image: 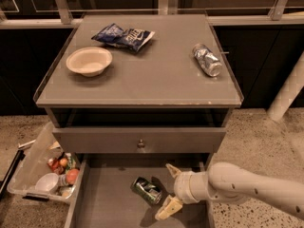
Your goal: Pick green can from middle drawer and place on counter
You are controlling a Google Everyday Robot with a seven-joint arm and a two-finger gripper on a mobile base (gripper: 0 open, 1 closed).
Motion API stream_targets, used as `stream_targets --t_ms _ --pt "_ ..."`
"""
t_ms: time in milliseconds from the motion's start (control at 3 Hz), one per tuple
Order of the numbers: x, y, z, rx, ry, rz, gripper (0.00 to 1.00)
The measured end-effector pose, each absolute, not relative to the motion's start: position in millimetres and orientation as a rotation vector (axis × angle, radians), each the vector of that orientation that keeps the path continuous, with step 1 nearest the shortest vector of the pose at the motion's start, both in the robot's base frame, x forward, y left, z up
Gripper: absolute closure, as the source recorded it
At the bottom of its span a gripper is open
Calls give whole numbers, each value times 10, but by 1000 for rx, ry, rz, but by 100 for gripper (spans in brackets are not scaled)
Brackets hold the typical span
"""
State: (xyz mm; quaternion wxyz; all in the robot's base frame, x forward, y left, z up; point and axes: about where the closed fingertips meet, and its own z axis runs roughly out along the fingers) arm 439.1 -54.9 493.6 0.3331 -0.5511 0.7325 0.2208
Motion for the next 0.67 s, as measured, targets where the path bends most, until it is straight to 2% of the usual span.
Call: stream_targets --t_ms 667 --pt "4632 -406 4329 -1344 1942 542 0"
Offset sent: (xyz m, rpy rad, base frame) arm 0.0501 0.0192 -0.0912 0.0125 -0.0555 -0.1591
